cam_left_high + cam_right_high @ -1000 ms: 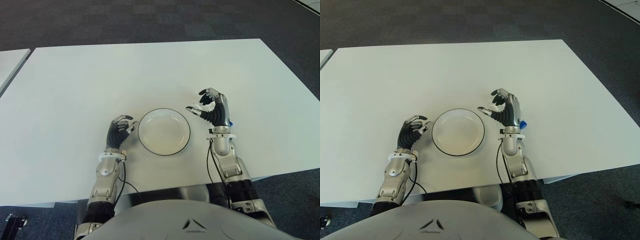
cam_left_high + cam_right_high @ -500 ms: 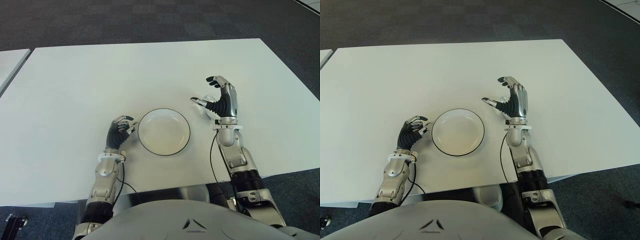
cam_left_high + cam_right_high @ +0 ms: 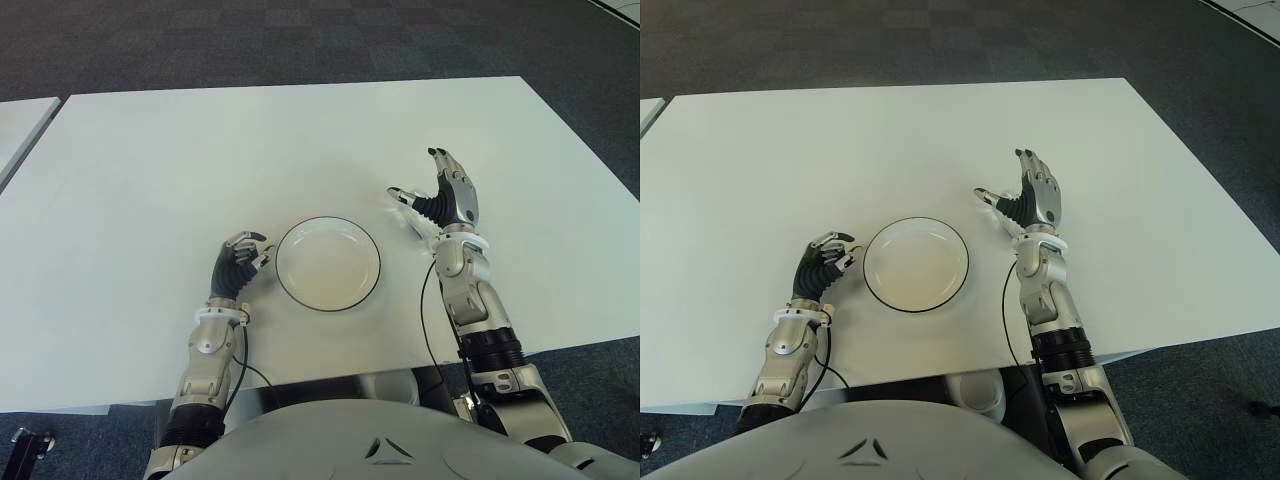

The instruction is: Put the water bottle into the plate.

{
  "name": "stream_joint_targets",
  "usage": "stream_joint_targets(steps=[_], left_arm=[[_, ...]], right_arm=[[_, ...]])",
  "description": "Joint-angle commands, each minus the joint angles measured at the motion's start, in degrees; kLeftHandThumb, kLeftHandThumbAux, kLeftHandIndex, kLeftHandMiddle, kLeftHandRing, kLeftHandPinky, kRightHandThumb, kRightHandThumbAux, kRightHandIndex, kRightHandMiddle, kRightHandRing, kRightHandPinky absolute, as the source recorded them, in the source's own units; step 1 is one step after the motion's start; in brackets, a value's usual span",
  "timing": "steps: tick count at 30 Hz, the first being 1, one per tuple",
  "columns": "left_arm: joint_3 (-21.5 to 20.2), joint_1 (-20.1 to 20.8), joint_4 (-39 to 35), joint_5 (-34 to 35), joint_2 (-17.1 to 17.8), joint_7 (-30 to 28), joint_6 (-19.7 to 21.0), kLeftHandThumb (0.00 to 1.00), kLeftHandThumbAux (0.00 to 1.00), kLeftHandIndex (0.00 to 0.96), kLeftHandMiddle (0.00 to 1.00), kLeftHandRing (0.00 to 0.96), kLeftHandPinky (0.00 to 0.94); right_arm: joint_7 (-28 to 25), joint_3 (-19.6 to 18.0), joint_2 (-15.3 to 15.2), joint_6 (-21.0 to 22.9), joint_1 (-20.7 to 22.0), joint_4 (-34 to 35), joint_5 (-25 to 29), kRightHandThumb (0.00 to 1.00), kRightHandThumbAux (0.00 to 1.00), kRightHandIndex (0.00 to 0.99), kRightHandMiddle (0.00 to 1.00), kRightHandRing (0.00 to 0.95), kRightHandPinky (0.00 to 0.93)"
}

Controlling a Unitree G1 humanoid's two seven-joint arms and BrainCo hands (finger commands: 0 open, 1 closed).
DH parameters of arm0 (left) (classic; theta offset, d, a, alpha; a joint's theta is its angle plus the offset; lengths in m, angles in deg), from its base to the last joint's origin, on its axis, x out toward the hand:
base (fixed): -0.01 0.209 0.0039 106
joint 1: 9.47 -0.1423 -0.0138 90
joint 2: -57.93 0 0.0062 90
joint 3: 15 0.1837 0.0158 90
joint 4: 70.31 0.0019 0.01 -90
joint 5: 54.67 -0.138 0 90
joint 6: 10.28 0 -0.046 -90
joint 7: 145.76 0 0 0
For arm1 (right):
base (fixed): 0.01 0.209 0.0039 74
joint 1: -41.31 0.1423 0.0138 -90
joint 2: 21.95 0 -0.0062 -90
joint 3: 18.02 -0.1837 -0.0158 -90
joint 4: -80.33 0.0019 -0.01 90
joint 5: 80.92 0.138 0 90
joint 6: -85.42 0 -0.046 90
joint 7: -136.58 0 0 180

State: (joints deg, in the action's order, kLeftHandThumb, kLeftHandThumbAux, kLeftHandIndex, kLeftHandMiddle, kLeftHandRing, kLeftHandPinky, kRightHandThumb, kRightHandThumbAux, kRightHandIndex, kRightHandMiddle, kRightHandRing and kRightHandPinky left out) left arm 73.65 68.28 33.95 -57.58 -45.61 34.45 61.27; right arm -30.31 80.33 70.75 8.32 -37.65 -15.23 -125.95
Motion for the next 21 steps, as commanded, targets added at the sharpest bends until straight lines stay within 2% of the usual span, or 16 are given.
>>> stream_joint_targets(steps=[1, 4, 8, 13, 21], left_arm=[[-0.2, -1.2, 2.3, -0.2, 0.0, 0.4, 0.5, 0.697, 0.720, 0.438, 0.799, 0.781, 0.758], [-0.3, -1.2, 2.8, -0.1, 0.1, 0.3, -0.4, 0.697, 0.720, 0.438, 0.797, 0.777, 0.755], [-0.3, -1.1, 3.2, 0.0, 0.1, 0.3, -1.1, 0.696, 0.720, 0.438, 0.797, 0.776, 0.758], [-0.5, -1.1, 3.6, -0.2, -0.1, 0.9, -1.5, 0.697, 0.720, 0.438, 0.802, 0.783, 0.774], [-0.5, -1.4, 2.6, 0.2, -0.5, 1.5, -0.4, 0.698, 0.720, 0.439, 0.810, 0.796, 0.794]], right_arm=[[-0.5, 1.4, 0.2, 3.1, 2.5, -5.6, -0.4, 0.540, 0.353, 0.000, 0.000, 0.000, 0.002], [0.2, 2.1, -0.5, 3.4, 5.4, -12.8, 0.1, 0.528, 0.307, 0.000, 0.000, 0.000, 0.000], [-0.7, 3.1, -1.1, 4.8, 7.0, -16.2, 0.3, 0.509, 0.268, 0.000, 0.000, 0.000, 0.000], [0.0, 3.8, -1.9, 3.8, 8.5, -22.0, 1.5, 0.465, 0.230, 0.000, 0.000, 0.000, 0.000], [0.2, 4.4, -1.5, 4.9, 9.7, -26.2, 3.3, 0.458, 0.223, 0.000, 0.000, 0.000, 0.000]])
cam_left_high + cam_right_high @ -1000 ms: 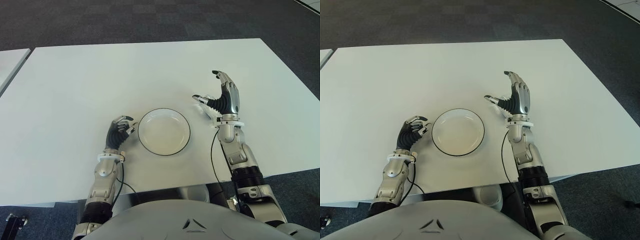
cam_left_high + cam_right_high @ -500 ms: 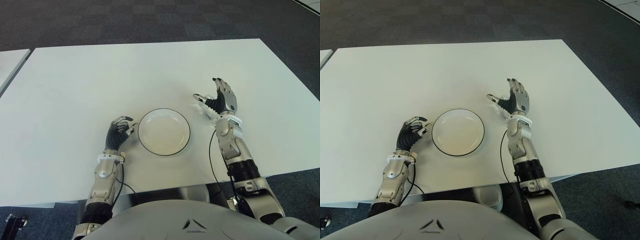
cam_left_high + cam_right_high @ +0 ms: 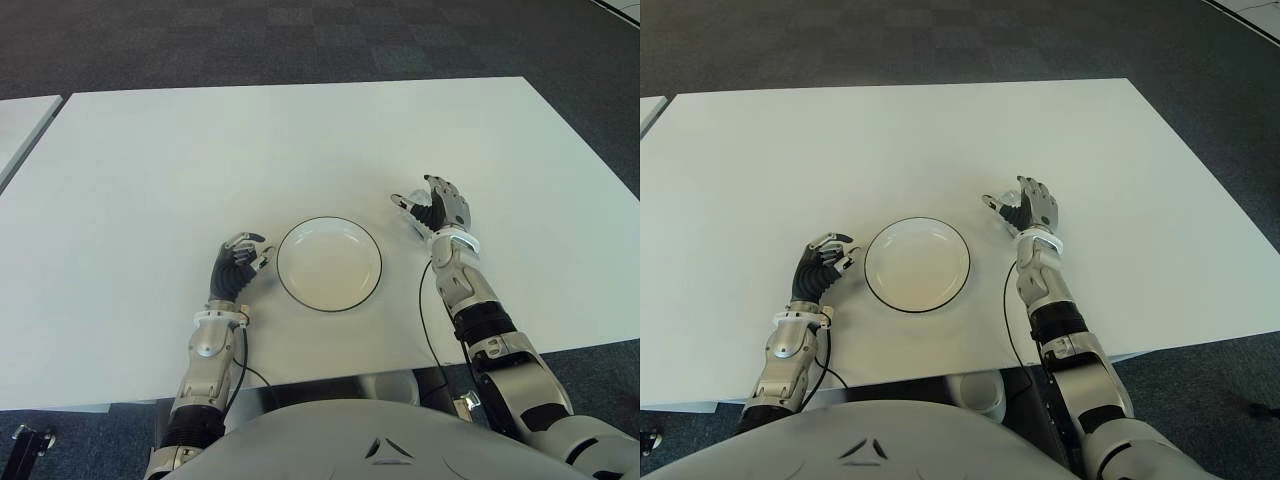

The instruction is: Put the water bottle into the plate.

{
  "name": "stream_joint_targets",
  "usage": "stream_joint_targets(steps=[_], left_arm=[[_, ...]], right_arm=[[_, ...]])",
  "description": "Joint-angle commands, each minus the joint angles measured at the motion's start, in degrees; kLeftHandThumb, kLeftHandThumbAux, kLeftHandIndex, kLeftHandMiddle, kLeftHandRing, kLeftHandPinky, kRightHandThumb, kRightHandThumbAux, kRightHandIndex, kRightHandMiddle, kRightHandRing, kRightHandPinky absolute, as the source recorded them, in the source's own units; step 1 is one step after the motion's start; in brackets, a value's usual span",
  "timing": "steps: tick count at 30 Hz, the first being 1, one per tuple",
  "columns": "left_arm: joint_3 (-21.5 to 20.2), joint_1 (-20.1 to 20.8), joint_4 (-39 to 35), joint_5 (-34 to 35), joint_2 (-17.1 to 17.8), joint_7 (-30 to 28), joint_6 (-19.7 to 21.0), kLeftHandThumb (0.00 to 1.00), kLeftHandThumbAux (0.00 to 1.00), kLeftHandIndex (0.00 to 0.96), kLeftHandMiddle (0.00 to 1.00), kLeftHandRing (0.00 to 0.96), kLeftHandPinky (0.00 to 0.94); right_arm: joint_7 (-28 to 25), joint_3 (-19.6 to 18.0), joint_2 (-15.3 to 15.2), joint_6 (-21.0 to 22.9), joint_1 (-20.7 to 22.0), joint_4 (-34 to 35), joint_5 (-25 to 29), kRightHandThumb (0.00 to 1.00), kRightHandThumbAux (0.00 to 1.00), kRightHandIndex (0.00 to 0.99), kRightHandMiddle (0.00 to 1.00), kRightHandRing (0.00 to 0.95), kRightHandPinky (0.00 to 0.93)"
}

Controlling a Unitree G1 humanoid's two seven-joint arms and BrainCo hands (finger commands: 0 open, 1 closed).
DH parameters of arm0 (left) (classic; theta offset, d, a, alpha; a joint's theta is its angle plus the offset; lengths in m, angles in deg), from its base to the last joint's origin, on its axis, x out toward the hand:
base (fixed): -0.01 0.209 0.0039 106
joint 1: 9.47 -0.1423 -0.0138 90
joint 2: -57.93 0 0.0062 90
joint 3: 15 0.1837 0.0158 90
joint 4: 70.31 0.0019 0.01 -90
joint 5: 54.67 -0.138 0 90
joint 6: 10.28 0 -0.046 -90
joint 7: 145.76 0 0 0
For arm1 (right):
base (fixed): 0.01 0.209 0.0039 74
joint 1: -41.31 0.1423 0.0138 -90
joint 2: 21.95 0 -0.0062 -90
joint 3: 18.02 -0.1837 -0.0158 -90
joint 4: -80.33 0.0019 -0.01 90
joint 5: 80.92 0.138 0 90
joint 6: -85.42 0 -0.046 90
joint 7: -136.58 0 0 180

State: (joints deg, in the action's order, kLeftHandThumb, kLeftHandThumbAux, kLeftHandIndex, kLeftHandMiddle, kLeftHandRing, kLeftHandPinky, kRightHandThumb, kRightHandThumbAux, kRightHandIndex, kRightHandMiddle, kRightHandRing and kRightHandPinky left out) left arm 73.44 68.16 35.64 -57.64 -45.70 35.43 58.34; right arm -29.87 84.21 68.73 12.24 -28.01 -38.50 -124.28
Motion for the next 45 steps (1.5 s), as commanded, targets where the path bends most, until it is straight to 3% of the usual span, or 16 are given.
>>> stream_joint_targets(steps=[1, 10, 18, 23, 38, 45], left_arm=[[-0.4, -1.3, 0.6, 0.5, -0.6, 0.5, 3.0, 0.698, 0.720, 0.439, 0.811, 0.798, 0.797], [-0.7, -1.5, -0.6, 1.2, -1.2, 0.6, 4.8, 0.699, 0.720, 0.439, 0.819, 0.807, 0.803], [-0.8, -1.2, -0.5, 0.6, -1.7, 1.7, 5.0, 0.698, 0.720, 0.439, 0.824, 0.815, 0.809], [-0.6, -1.2, -1.3, 0.4, -1.9, 2.4, 6.5, 0.698, 0.720, 0.439, 0.828, 0.820, 0.815], [-0.9, -1.4, -2.4, 1.7, -2.3, 2.0, 7.1, 0.697, 0.721, 0.439, 0.816, 0.802, 0.790], [-1.0, -1.3, -2.1, 1.3, -2.6, 2.6, 6.7, 0.697, 0.721, 0.439, 0.821, 0.813, 0.807]], right_arm=[[-0.1, 0.7, 0.6, 1.5, 0.1, -3.5, 1.6, 0.460, 0.226, 0.000, 0.000, 0.000, 0.000], [-0.5, 1.9, 0.7, 3.7, -0.2, -6.0, 1.9, 0.457, 0.272, 0.000, 0.000, 0.000, 0.000], [-5.1, 3.1, 1.1, 11.1, -0.5, -6.2, 2.1, 0.460, 0.311, 0.000, 0.000, 0.000, 0.000], [-7.3, 4.4, 1.2, 14.6, 0.8, -10.6, 2.2, 0.434, 0.341, 0.000, 0.000, 0.000, 0.000], [-9.0, 7.3, 1.2, 15.4, 6.8, -27.8, 2.8, 0.394, 0.443, 0.000, 0.000, 0.000, 0.007], [-9.9, 8.0, 1.4, 16.4, 9.1, -32.1, 3.4, 0.323, 0.486, 0.000, 0.000, 0.000, 0.104]])
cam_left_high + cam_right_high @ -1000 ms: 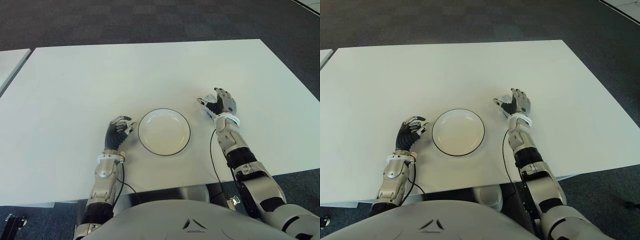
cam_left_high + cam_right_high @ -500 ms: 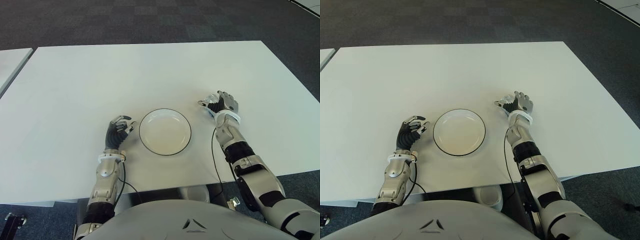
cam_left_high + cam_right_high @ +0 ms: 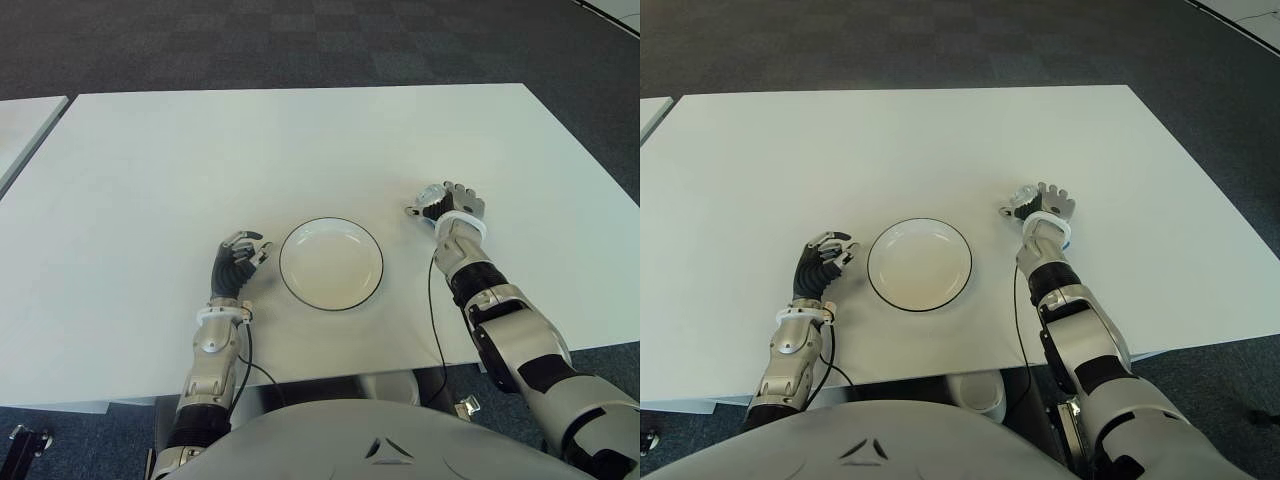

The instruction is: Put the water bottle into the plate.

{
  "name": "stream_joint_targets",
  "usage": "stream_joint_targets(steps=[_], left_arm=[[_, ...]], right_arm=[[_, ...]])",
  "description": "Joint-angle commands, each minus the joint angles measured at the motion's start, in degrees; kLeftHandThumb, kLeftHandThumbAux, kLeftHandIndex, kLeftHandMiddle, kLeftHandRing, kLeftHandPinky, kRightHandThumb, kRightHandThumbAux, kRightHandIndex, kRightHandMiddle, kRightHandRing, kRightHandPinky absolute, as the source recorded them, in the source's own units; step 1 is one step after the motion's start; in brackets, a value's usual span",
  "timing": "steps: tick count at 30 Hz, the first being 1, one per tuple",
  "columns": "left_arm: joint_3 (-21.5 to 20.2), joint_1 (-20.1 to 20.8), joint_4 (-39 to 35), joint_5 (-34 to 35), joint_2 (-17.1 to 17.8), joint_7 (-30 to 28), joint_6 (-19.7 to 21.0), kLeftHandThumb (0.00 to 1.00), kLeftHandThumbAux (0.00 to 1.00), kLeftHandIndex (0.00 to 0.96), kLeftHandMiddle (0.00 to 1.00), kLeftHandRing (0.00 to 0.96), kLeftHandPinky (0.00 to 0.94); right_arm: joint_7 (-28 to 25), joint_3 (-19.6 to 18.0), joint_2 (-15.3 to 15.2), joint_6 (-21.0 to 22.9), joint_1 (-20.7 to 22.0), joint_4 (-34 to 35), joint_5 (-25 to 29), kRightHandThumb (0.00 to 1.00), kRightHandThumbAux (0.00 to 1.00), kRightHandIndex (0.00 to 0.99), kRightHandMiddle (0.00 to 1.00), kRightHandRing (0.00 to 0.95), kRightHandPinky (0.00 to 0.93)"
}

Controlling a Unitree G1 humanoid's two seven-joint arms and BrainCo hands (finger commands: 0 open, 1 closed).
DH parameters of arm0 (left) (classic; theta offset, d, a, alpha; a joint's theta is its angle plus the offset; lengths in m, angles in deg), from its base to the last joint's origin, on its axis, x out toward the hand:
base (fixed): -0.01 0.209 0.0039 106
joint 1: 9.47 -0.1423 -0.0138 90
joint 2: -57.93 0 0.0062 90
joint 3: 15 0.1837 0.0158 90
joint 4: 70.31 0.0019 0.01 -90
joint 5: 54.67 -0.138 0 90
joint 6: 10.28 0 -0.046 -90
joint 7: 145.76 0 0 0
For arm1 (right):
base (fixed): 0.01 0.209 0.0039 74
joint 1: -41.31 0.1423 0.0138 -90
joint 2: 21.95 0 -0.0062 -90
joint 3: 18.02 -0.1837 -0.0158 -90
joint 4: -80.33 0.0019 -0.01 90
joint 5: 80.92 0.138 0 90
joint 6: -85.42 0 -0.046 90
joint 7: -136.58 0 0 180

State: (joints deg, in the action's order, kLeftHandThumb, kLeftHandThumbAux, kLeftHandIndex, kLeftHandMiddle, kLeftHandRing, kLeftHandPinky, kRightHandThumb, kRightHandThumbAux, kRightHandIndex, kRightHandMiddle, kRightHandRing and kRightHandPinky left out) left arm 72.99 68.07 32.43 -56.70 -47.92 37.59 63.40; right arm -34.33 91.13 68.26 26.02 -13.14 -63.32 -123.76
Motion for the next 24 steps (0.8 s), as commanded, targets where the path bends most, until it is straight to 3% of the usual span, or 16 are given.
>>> stream_joint_targets(steps=[1, 4, 6, 10, 13, 14, 16, 18, 24], left_arm=[[-0.6, -1.2, 1.2, 0.4, -0.3, 0.4, 1.5, 0.697, 0.721, 0.439, 0.821, 0.812, 0.804], [-0.6, -1.2, 1.4, 0.6, -0.2, 0.0, 0.8, 0.697, 0.721, 0.438, 0.819, 0.809, 0.799], [-0.6, -1.2, 1.4, 0.8, -0.2, -0.1, 0.8, 0.697, 0.721, 0.438, 0.818, 0.808, 0.799], [-0.7, -1.4, 0.8, 0.9, -0.3, 0.2, 1.5, 0.697, 0.721, 0.439, 0.817, 0.808, 0.799], [-0.8, -1.5, 0.5, 0.8, -0.4, 0.5, 2.1, 0.697, 0.721, 0.439, 0.817, 0.809, 0.805], [-0.8, -1.5, 0.3, 0.7, -0.4, 0.7, 2.3, 0.698, 0.721, 0.439, 0.818, 0.810, 0.806], [-0.9, -1.6, 0.0, 0.5, -0.6, 1.2, 2.8, 0.698, 0.721, 0.439, 0.822, 0.815, 0.816], [-0.9, -1.6, -0.3, 0.2, -0.7, 1.7, 3.0, 0.699, 0.721, 0.439, 0.827, 0.822, 0.825], [-1.0, -1.6, -1.3, 0.3, -1.1, 2.2, 4.3, 0.700, 0.720, 0.439, 0.840, 0.841, 0.843]], right_arm=[[-5.5, 1.2, 1.8, 2.6, -5.6, -7.7, 2.9, 0.313, 0.490, 0.000, 0.000, 0.000, 0.122], [-5.9, 1.8, 1.6, 2.5, -5.0, -8.7, 2.7, 0.293, 0.501, 0.049, 0.000, 0.006, 0.167], [-5.9, 2.1, 1.3, 1.9, -4.9, -9.2, 2.7, 0.299, 0.512, 0.173, 0.021, 0.023, 0.176], [-4.6, 0.6, 1.0, 0.2, -5.3, -9.1, 4.4, 0.378, 0.550, 0.376, 0.191, 0.147, 0.230], [-2.9, -1.4, 1.3, -0.1, -5.5, -9.0, 6.0, 0.418, 0.571, 0.455, 0.279, 0.223, 0.293], [-2.1, -2.2, 1.4, -0.2, -5.5, -9.0, 6.7, 0.423, 0.574, 0.464, 0.289, 0.232, 0.301], [-0.9, -3.5, 1.6, -0.5, -5.6, -9.3, 7.7, 0.584, 0.655, 0.446, 0.345, 0.292, 0.356], [0.5, -4.6, 1.9, -0.9, -5.6, -9.5, 8.5, 0.639, 0.682, 0.440, 0.372, 0.321, 0.379], [3.5, -6.7, 2.3, -2.4, -5.6, -10.3, 10.1, 0.691, 0.710, 0.436, 0.431, 0.400, 0.467]])
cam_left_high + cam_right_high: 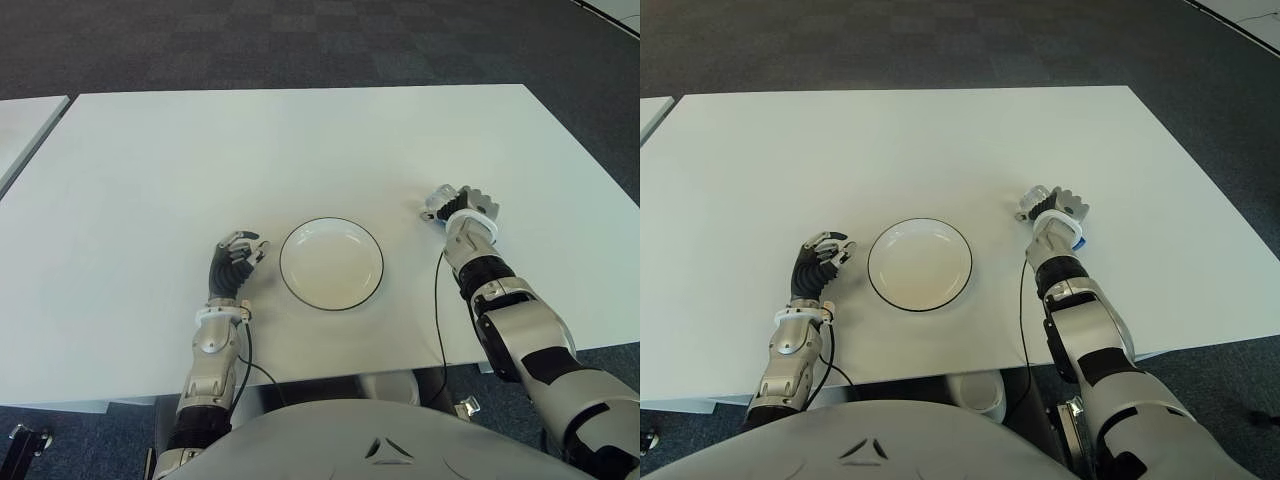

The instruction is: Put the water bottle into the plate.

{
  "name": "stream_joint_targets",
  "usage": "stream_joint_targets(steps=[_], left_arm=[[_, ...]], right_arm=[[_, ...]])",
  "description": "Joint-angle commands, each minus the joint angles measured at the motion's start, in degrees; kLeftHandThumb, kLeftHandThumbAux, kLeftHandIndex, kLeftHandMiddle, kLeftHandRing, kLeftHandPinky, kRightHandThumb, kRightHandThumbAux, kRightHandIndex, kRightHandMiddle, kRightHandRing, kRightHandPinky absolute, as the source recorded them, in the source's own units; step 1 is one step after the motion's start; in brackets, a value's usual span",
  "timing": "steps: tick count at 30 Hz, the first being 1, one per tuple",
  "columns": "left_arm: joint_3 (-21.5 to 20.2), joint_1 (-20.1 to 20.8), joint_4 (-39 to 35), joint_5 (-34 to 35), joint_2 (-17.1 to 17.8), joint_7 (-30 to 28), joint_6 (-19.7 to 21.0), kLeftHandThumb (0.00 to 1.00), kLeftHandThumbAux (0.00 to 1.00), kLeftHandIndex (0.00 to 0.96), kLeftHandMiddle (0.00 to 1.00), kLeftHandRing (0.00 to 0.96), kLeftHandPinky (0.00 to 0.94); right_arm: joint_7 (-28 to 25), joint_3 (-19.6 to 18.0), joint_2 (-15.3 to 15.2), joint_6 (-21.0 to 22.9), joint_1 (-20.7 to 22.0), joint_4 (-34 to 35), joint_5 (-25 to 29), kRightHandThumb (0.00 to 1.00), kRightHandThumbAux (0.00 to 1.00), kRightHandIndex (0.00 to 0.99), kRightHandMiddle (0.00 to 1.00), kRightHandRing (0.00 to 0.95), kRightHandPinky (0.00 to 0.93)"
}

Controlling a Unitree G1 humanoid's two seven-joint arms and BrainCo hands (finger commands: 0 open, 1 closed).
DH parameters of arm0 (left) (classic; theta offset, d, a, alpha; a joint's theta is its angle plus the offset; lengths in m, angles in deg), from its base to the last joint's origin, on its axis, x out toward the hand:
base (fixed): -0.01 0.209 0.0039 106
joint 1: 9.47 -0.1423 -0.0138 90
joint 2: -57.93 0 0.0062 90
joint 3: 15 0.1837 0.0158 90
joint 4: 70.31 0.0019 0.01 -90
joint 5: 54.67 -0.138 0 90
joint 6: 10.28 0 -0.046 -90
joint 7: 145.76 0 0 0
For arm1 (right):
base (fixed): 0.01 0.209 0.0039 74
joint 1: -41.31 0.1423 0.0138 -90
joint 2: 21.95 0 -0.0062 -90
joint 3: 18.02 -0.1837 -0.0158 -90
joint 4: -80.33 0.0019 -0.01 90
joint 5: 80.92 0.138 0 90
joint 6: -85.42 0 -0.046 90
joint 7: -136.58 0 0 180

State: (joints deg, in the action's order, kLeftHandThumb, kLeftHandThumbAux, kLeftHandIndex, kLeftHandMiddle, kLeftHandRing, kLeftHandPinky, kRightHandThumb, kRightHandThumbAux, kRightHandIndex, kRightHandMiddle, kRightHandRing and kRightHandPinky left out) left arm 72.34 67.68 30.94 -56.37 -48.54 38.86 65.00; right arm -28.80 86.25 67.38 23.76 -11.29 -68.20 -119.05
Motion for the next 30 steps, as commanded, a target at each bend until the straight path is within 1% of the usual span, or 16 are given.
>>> stream_joint_targets(steps=[1, 3, 4, 5, 6, 7, 9, 13, 18, 22, 30], left_arm=[[-0.4, -1.2, -0.1, 0.0, -0.6, 0.9, 3.0, 0.700, 0.720, 0.439, 0.842, 0.842, 0.844], [-0.3, -1.4, -0.9, -0.1, -0.7, 1.0, 3.6, 0.701, 0.720, 0.439, 0.842, 0.843, 0.843], [-0.3, -1.4, -1.2, -0.1, -0.8, 1.0, 3.9, 0.701, 0.719, 0.439, 0.841, 0.842, 0.842], [-0.3, -1.4, -1.5, -0.1, -0.9, 1.0, 4.2, 0.701, 0.719, 0.439, 0.840, 0.842, 0.842], [-0.3, -1.5, -1.8, -0.1, -0.9, 1.0, 4.5, 0.701, 0.719, 0.439, 0.839, 0.841, 0.842], [-0.4, -1.5, -2.0, -0.2, -1.0, 1.1, 4.8, 0.701, 0.719, 0.439, 0.839, 0.840, 0.842], [-0.4, -1.6, -2.5, -0.3, -1.2, 1.2, 5.4, 0.701, 0.719, 0.439, 0.839, 0.842, 0.845], [-0.4, -1.6, -3.6, -0.4, -1.5, 1.5, 6.8, 0.701, 0.720, 0.438, 0.842, 0.848, 0.852], [-0.3, -1.6, -4.5, -0.9, -1.7, 2.0, 8.2, 0.701, 0.720, 0.438, 0.842, 0.850, 0.851], [-0.4, -1.7, -4.9, -1.3, -2.0, 2.5, 8.5, 0.701, 0.721, 0.438, 0.842, 0.850, 0.850], [-0.3, -1.7, -5.5, -1.7, -2.2, 2.8, 9.3, 0.701, 0.721, 0.438, 0.840, 0.847, 0.847]], right_arm=[[-1.6, -2.1, 3.3, -0.5, -7.4, -5.5, 5.6, 0.693, 0.711, 0.436, 0.445, 0.419, 0.489], [-1.0, -2.7, 3.3, -1.3, -7.5, -5.5, 6.0, 0.696, 0.713, 0.436, 0.493, 0.484, 0.553], [-0.7, -3.0, 3.2, -1.7, -7.5, -5.6, 6.2, 0.696, 0.715, 0.436, 0.550, 0.558, 0.626], [-0.8, -3.1, 3.0, -2.1, -7.6, -5.1, 6.3, 0.697, 0.715, 0.436, 0.571, 0.584, 0.653], [-0.8, -3.2, 2.8, -2.3, -7.6, -4.7, 6.4, 0.697, 0.717, 0.436, 0.619, 0.638, 0.707], [-0.8, -3.2, 2.7, -2.7, -7.7, -4.6, 6.5, 0.697, 0.718, 0.436, 0.649, 0.673, 0.742], [-0.7, -3.2, 2.6, -3.2, -7.8, -4.5, 6.5, 0.696, 0.720, 0.436, 0.687, 0.710, 0.771], [-1.0, -3.0, 2.4, -3.2, -7.9, -3.4, 6.4, 0.694, 0.724, 0.435, 0.731, 0.747, 0.790], [-0.9, -2.5, 2.1, -4.2, -8.4, -2.6, 6.1, 0.694, 0.726, 0.436, 0.763, 0.771, 0.803], [0.0, -2.6, 2.1, -4.9, -9.0, -1.6, 6.1, 0.694, 0.727, 0.436, 0.781, 0.783, 0.806], [3.2, -4.7, 2.2, -6.9, -10.8, 1.4, 7.5, 0.694, 0.729, 0.436, 0.801, 0.797, 0.812]])
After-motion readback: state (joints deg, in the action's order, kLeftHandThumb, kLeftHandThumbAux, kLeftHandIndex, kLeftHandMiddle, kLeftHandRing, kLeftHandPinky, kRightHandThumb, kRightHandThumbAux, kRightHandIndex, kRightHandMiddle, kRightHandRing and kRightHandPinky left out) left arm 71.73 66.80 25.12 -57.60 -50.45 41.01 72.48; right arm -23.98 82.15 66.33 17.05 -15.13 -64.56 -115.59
